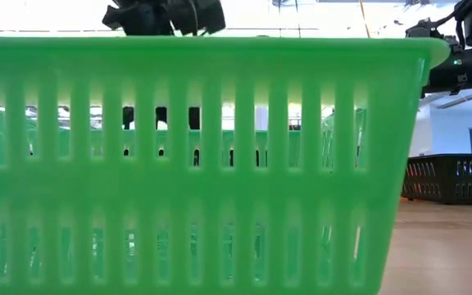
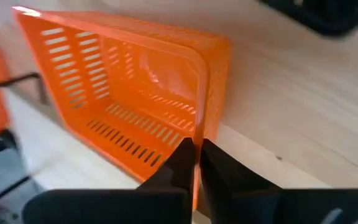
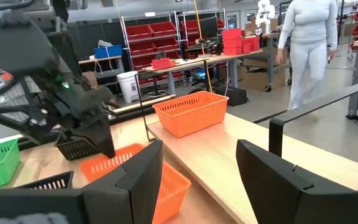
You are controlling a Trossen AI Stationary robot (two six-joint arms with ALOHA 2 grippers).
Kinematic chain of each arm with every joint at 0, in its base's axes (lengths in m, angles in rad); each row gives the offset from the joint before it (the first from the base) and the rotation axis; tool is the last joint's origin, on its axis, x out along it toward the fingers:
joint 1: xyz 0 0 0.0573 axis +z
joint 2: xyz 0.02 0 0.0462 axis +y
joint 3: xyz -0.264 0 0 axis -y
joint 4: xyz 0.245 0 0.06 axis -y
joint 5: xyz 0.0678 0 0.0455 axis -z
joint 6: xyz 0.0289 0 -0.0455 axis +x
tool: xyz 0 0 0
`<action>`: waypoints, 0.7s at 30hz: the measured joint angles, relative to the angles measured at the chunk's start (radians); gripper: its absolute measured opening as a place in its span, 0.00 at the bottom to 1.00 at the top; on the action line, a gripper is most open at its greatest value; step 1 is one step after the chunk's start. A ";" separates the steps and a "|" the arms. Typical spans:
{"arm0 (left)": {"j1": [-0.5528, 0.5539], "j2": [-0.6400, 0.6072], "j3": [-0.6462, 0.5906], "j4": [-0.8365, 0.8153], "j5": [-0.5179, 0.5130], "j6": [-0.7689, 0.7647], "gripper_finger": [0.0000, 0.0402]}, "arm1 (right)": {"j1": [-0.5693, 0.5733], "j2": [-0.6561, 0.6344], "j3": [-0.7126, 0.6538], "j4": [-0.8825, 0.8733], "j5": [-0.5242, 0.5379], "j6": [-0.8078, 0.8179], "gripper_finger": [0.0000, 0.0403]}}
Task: Stack baskets on shelf by color
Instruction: Stack the left orange basket on top of the orange basket on the shelf
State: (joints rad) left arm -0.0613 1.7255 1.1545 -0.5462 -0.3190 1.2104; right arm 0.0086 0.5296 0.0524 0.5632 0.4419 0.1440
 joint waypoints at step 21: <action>0.123 -0.352 0.002 0.118 -0.301 -0.668 0.02 | 0.000 0.015 0.000 0.015 0.002 0.004 0.49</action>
State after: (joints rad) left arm 0.0616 1.3736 1.1564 -0.4279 -0.6196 0.5423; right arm 0.0086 0.5442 0.0521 0.5779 0.4435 0.1482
